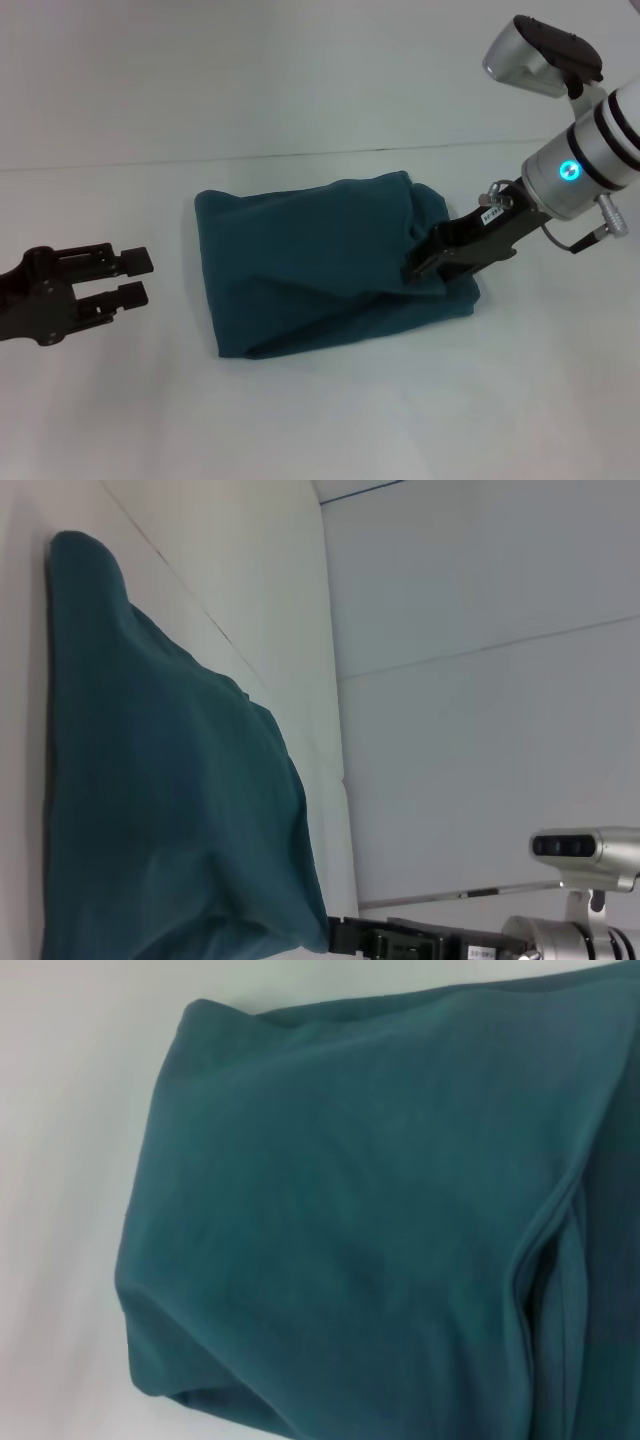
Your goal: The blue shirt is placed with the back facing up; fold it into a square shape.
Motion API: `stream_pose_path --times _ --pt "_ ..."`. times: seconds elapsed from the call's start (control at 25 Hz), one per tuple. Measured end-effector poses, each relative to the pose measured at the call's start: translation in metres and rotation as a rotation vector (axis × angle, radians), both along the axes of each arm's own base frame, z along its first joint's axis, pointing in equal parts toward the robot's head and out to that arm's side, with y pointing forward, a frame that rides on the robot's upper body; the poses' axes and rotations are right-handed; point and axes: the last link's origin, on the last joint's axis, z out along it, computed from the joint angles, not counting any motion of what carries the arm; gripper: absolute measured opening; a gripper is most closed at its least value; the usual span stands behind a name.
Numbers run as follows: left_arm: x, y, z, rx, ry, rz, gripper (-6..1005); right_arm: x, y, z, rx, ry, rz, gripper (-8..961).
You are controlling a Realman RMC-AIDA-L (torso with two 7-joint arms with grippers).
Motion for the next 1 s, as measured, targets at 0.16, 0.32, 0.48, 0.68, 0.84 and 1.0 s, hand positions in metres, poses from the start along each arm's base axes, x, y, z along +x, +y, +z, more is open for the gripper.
stream_pose_path --times 0.16,0.32,0.48,0.68,0.84,1.0 --pt "0.0 0.0001 -0.0016 -0.002 -0.004 0.0 526 0.0043 -0.0006 -0.0049 0.023 0.016 -0.011 566" --pt "-0.0002 0.0 -0.002 -0.001 -0.004 -0.001 526 0.0028 -0.0007 -0.0074 0.034 0.048 -0.012 565" --pt "-0.0006 0.0003 -0.0021 0.001 -0.003 0.001 526 0.0017 -0.0009 -0.0082 0.033 0.056 -0.011 551" --pt "-0.0006 0.0003 -0.002 0.002 -0.004 0.002 526 0.0037 -0.0025 -0.0063 0.023 0.048 -0.005 479" --pt "-0.0006 0.0006 -0.0018 0.004 -0.004 0.002 525 0.0061 -0.0033 -0.0048 0.019 0.039 -0.005 395" --pt "-0.0001 0.0011 -0.0018 0.004 -0.004 0.0 525 0.0072 -0.0031 -0.0023 0.019 0.036 -0.008 311"
